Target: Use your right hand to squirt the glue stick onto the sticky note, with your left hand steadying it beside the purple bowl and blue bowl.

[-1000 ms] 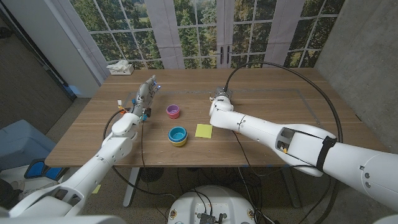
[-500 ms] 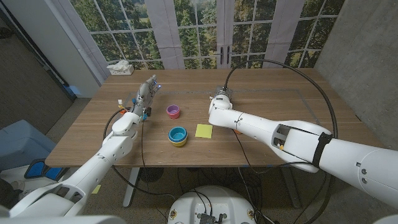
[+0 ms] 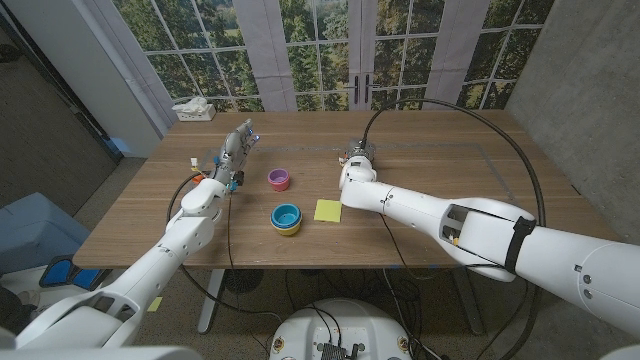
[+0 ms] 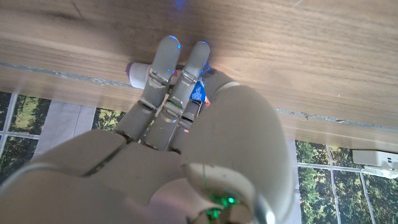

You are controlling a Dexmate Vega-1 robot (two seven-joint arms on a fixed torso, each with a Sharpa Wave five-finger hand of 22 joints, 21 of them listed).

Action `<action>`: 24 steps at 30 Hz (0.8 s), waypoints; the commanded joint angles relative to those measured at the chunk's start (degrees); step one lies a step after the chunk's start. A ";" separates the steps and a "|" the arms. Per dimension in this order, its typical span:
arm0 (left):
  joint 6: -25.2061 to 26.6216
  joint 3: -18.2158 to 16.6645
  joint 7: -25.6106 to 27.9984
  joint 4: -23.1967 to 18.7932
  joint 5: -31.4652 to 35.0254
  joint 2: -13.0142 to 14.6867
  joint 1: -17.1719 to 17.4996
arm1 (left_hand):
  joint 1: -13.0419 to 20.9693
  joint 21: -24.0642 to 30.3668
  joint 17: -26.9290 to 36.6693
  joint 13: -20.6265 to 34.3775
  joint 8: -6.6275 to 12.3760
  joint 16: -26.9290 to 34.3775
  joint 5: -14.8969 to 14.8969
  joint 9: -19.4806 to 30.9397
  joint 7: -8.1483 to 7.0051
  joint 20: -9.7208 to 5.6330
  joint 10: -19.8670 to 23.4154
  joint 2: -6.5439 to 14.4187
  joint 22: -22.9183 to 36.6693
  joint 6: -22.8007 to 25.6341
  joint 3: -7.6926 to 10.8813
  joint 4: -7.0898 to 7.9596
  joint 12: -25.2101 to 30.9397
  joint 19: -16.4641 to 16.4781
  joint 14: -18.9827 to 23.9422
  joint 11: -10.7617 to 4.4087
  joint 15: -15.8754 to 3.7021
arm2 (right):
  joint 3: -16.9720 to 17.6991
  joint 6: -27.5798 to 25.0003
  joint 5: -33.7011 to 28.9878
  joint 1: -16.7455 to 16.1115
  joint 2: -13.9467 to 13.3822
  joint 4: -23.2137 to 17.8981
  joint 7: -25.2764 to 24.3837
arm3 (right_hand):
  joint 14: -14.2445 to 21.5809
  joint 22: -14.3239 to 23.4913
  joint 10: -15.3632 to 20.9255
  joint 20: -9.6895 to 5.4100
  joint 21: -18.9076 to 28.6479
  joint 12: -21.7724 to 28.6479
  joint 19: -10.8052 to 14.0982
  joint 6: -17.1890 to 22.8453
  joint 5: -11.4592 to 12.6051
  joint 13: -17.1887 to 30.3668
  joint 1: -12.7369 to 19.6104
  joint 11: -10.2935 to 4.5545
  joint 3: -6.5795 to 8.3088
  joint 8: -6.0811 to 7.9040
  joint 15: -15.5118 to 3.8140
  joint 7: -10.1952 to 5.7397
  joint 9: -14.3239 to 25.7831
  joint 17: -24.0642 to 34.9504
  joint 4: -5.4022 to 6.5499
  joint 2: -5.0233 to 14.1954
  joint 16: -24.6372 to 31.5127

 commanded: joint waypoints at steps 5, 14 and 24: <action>0.22 0.35 -0.05 0.20 0.33 -0.26 -0.44 | 0.52 -0.24 0.05 0.21 0.00 0.00 -0.23 0.30 0.08 -2.77 -0.52 1.97 0.29 0.01 0.06 -0.29 0.12 0.43 -0.62 -0.20 -2.10 | 3.66 5.06 -1.82 -4.72 -5.84 -9.59 -3.96 | 0.84 -0.03 11.50 -6.13 0.31 1.08 0.67 11.03 0.00 1.06 0.64 4.16 0.07 1.58 -0.52 4.30 1.00 -0.66 -0.18 0.63 -0.56; 0.38 0.39 0.31 -0.81 0.57 0.01 -0.08 | 0.56 -0.44 0.05 0.21 -0.03 -0.01 -0.23 0.31 0.09 -2.82 -0.48 1.98 0.30 -0.07 0.00 -0.45 0.14 0.48 -0.64 -0.18 -2.05 | 6.28 10.18 -3.21 -8.02 -8.84 -13.95 -7.15 | 0.89 -0.16 11.21 -6.12 0.21 0.96 0.52 10.82 -0.27 1.66 0.57 3.93 0.33 1.81 -0.40 4.43 1.55 -0.84 -0.17 0.70 -1.05; 0.30 0.40 0.52 -1.62 0.76 0.20 0.26 | 0.60 -0.63 0.05 0.21 -0.02 0.00 -0.24 0.31 0.12 -2.81 -0.56 2.00 0.30 -0.07 -0.06 -0.60 0.11 0.52 -0.63 -0.13 -2.01 | 9.68 17.92 -3.98 -11.39 -11.91 -17.05 -8.93 | 1.13 -0.24 11.13 -6.10 0.07 0.90 0.29 10.57 -0.45 2.32 0.53 4.29 0.63 2.03 -0.45 4.48 2.08 -0.86 -0.21 0.74 -1.39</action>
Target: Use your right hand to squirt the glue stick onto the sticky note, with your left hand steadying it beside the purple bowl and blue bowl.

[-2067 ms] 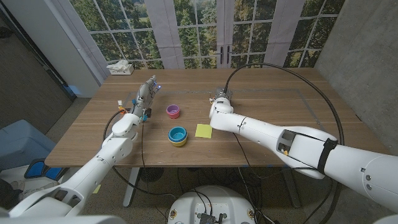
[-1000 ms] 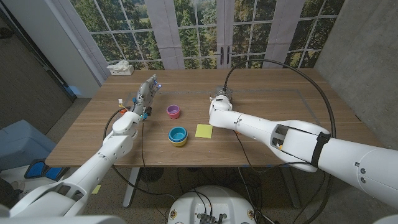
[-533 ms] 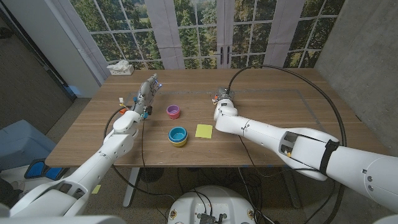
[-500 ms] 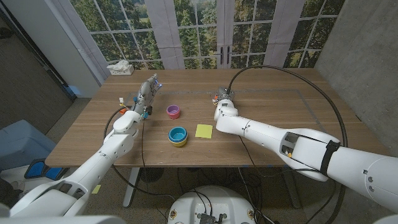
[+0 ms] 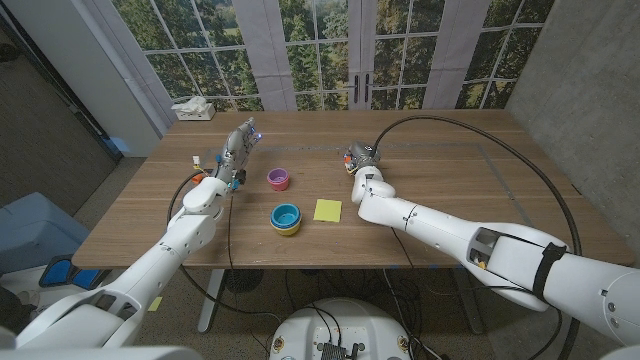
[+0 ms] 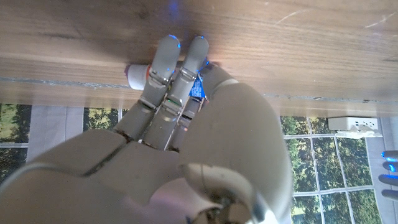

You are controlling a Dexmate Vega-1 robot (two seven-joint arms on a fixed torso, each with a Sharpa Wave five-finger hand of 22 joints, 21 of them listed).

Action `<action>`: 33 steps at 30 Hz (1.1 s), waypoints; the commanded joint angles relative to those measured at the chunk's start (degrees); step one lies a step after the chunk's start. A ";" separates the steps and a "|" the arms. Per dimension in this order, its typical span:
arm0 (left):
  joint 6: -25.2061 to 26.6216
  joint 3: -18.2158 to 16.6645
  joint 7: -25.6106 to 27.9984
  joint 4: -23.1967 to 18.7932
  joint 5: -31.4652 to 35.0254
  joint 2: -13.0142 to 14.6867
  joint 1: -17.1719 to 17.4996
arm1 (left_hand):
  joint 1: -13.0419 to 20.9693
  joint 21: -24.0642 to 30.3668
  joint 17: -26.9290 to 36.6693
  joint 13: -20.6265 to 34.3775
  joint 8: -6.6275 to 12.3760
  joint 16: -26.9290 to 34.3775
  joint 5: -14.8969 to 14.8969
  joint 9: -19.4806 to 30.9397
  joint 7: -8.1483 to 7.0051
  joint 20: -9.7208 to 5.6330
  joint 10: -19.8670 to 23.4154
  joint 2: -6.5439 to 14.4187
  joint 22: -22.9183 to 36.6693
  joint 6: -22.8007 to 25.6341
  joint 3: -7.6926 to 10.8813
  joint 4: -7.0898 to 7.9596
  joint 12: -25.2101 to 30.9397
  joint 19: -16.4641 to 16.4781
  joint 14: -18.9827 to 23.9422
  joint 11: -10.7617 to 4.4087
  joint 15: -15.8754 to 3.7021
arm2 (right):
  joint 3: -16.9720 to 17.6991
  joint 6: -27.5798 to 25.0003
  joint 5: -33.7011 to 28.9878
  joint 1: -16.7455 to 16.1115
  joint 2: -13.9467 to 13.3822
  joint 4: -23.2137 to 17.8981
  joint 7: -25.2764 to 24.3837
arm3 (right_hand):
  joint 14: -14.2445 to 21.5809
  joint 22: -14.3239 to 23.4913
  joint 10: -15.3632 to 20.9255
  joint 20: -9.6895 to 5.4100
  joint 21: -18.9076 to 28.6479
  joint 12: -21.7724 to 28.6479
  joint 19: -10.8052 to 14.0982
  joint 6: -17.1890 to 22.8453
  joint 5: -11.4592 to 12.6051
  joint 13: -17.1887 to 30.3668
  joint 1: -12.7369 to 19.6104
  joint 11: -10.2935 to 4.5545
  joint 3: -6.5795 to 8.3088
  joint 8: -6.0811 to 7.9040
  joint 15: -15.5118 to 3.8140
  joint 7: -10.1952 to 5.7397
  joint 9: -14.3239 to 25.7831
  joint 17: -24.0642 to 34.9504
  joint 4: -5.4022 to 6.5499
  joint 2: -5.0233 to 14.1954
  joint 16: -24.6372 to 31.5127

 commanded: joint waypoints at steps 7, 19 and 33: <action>-0.15 0.00 0.56 -1.53 0.34 0.36 0.74 | 0.63 -0.54 0.20 0.21 -0.01 0.00 -0.25 0.31 0.13 -2.82 -0.54 2.03 0.30 -0.08 0.14 -0.47 0.13 0.58 -0.61 -0.21 -2.04 | 5.99 10.93 -1.97 -5.03 -4.74 -6.47 -2.80 | 0.42 0.01 9.97 -5.78 0.07 0.12 0.00 8.03 0.56 0.85 -0.36 5.69 0.60 0.36 -0.27 7.13 0.54 0.04 0.23 0.36 0.00; -0.20 -0.10 0.69 -2.30 0.47 0.69 1.07 | 0.67 -0.77 0.21 0.21 0.00 0.01 -0.25 0.31 0.12 -2.85 -0.52 2.08 0.31 -0.09 0.07 -0.62 0.14 0.68 -0.61 -0.14 -2.04 | 9.48 15.17 -2.31 -8.42 -6.83 -11.07 -4.16 | 0.51 -0.02 9.89 -5.78 0.05 0.05 0.03 7.70 0.66 1.56 -0.58 5.79 0.85 0.49 -0.28 7.31 0.96 0.10 0.15 0.35 -0.34; -0.30 -0.03 0.09 -1.78 0.41 0.68 0.68 | 0.72 -1.12 0.22 0.21 0.01 0.02 -0.26 0.31 0.14 -2.83 -0.48 2.15 0.32 -0.07 -0.04 -0.83 0.17 0.83 -0.58 -0.11 -2.11 | 12.75 24.83 -2.70 -11.36 -6.59 -8.68 -8.65 | 0.63 -0.05 9.82 -5.76 -0.06 -0.03 -0.15 7.41 0.57 2.31 -1.08 5.32 1.07 0.80 -0.21 6.97 1.64 0.19 0.30 0.49 -0.64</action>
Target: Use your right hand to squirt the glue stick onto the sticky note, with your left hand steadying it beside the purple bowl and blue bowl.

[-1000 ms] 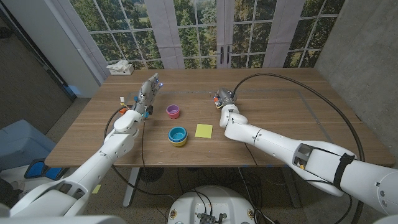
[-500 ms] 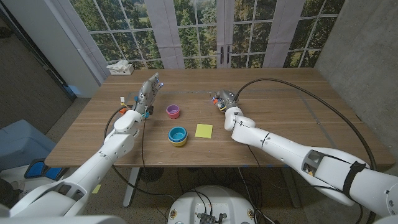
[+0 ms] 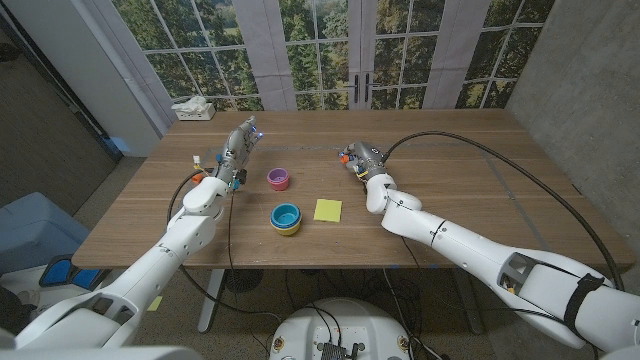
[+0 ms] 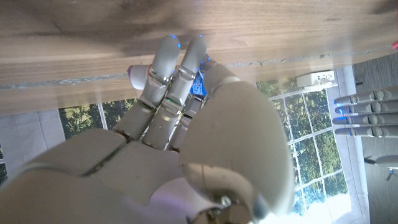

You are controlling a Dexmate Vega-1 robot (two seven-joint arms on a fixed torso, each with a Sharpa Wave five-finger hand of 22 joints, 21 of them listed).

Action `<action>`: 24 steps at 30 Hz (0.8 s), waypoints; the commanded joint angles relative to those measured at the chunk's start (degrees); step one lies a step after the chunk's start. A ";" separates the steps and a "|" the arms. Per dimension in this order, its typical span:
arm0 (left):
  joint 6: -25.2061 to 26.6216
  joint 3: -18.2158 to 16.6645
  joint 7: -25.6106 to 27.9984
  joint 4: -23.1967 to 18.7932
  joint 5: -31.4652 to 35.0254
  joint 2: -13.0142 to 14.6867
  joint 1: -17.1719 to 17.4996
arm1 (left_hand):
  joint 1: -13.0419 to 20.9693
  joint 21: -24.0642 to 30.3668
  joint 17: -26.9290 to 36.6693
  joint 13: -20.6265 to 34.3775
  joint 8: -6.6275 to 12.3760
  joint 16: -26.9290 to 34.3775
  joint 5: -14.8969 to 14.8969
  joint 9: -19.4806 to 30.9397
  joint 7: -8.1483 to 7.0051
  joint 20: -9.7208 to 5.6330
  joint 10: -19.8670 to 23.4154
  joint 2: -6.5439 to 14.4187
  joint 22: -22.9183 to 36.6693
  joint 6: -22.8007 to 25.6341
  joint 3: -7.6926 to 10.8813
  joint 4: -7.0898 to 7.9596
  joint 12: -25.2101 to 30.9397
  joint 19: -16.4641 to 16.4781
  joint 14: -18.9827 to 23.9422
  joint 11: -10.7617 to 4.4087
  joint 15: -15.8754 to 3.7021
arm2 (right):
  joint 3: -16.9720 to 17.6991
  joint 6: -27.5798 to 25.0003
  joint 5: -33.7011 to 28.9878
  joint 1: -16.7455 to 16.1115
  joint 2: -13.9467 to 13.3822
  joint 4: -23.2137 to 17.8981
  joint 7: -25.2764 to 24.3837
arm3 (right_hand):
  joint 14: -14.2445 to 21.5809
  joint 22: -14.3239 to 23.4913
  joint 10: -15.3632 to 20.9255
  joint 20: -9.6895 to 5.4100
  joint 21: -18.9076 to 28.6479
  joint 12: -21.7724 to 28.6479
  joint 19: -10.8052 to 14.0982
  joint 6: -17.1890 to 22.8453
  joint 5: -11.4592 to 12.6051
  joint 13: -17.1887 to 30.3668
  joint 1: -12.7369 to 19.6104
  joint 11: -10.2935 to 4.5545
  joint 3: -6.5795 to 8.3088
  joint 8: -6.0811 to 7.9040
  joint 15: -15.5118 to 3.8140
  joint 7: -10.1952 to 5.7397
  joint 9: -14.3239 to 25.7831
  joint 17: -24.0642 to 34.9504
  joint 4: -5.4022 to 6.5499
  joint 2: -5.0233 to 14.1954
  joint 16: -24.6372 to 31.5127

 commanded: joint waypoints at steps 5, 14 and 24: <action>-0.13 0.17 -0.17 -0.11 0.56 0.33 -0.25 | 0.75 -0.35 0.08 0.21 0.01 0.05 0.01 0.31 0.08 -2.82 -0.42 2.21 0.32 -0.08 -0.07 -0.42 0.19 0.49 -0.48 -0.14 -2.10 | 3.74 9.15 -0.03 -3.17 -0.12 1.12 -3.65 | 0.45 -0.07 8.91 -5.76 -0.08 0.19 -0.20 6.92 0.23 0.57 -0.60 6.42 0.66 0.68 -0.01 6.43 0.55 0.15 0.28 -0.04 -0.24; -0.38 0.63 1.10 -1.63 2.44 0.92 0.04 | 0.80 -0.54 0.07 0.21 0.02 0.06 0.01 0.31 0.06 -2.81 -0.32 2.25 0.33 -0.08 -0.12 -0.55 0.22 0.68 -0.40 -0.16 -2.11 | 6.60 12.75 3.02 -5.14 -0.78 -0.51 -2.67 | 0.50 -0.08 8.89 -5.76 -0.14 -0.01 -0.24 7.17 0.16 0.76 -0.76 6.38 0.82 0.92 0.02 6.69 0.75 0.22 0.25 -0.04 -0.40; -0.46 0.61 2.05 -3.09 2.99 1.15 0.75 | 0.86 -0.77 0.07 0.21 0.04 0.10 0.00 0.31 0.10 -2.72 -0.22 2.27 0.33 -0.01 -0.18 -0.72 0.24 0.93 -0.24 -0.20 -2.08 | 8.47 13.28 2.95 -7.89 -2.02 -4.14 -3.96 | -0.09 -0.50 9.05 -5.21 -0.96 -1.32 -1.21 7.11 0.02 0.19 -2.23 5.53 0.89 1.08 -0.26 5.60 1.08 -2.88 0.45 -0.78 -3.12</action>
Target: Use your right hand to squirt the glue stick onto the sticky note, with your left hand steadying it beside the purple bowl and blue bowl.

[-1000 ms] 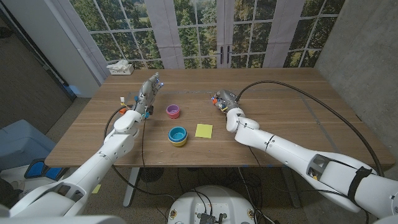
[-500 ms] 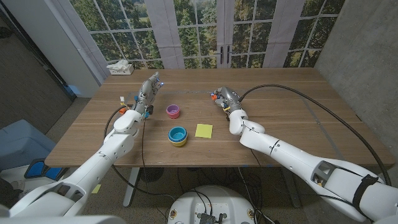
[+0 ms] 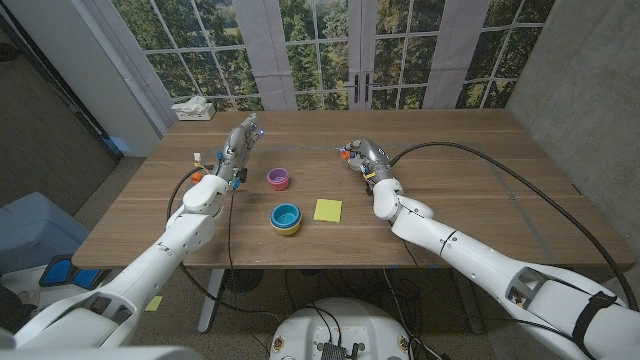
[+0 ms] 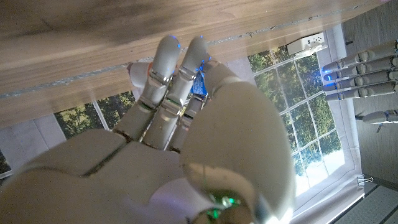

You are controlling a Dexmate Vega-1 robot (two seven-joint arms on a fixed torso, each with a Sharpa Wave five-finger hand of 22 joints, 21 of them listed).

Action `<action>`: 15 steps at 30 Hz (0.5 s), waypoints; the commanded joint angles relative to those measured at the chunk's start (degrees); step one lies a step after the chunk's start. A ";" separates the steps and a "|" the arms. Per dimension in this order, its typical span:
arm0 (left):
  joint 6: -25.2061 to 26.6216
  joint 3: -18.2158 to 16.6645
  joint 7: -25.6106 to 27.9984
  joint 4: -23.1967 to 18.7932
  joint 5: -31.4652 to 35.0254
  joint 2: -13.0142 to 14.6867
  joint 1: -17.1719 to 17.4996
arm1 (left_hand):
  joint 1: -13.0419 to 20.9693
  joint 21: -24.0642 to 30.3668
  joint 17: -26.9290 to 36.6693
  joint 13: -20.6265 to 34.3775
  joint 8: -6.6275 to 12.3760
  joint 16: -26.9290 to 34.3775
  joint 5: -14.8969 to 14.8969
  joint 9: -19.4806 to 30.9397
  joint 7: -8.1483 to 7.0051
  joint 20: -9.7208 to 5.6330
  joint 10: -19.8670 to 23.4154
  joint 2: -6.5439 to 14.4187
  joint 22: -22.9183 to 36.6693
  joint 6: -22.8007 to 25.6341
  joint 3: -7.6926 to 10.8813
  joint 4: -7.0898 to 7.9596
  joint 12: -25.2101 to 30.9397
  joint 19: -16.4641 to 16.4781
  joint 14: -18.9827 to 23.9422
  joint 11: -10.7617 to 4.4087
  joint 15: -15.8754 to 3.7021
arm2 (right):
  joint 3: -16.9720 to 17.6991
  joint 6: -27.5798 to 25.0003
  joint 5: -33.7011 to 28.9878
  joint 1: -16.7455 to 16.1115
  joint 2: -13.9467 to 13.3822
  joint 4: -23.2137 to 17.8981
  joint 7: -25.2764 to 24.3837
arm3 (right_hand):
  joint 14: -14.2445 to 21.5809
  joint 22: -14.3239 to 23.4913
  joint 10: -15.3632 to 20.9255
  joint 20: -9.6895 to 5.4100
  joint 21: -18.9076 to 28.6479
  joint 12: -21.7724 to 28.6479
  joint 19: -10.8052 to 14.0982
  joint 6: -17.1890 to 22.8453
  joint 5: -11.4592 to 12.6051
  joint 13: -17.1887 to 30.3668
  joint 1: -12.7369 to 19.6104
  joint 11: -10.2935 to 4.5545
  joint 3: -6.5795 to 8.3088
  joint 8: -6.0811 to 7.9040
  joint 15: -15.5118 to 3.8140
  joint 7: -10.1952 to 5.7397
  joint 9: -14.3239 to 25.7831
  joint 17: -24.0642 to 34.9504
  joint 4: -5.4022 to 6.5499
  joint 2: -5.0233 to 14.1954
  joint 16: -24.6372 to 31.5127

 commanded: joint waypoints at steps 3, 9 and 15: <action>-0.15 0.24 1.08 -1.85 1.04 0.44 0.75 | 0.80 -0.41 0.08 0.22 0.04 0.05 -0.01 0.31 0.08 -2.73 -0.12 2.37 0.33 0.00 0.05 -0.53 0.28 0.58 -0.21 -0.26 -2.10 | 3.00 2.36 0.69 -3.71 -1.55 -4.13 -1.51 | -0.84 -0.40 7.50 -5.29 -1.19 -1.90 -1.61 6.85 0.02 -0.95 -1.93 6.12 0.87 0.30 -0.45 5.40 0.59 -3.34 0.41 -1.07 -2.85; 0.00 0.37 1.16 -2.53 1.23 0.56 0.92 | 0.84 -0.55 0.08 0.22 0.05 0.04 -0.01 0.32 0.10 -2.69 -0.13 2.40 0.33 0.02 0.04 -0.60 0.26 0.64 -0.20 -0.14 -2.04 | 4.65 3.88 2.37 -5.41 -2.54 -6.04 -0.79 | -3.44 -0.76 4.58 -5.36 -3.00 -4.21 -3.30 6.66 0.04 -1.66 -1.78 6.76 1.06 0.16 -0.63 5.55 0.93 -5.09 -0.46 -3.10 -4.92; 0.15 0.42 1.25 -3.42 1.44 0.86 1.22 | 0.88 -0.67 0.07 0.22 0.05 0.04 -0.01 0.32 0.12 -2.75 -0.13 2.40 0.33 0.01 0.02 -0.68 0.25 0.66 -0.17 -0.21 -2.09 | 5.89 5.53 3.92 -6.83 -3.64 -7.68 0.55 | -5.02 -0.86 2.80 -5.41 -4.64 -5.62 -4.83 6.83 0.05 -2.06 -0.45 6.63 0.84 0.33 -0.76 6.37 1.64 -5.19 -0.95 -4.66 -5.22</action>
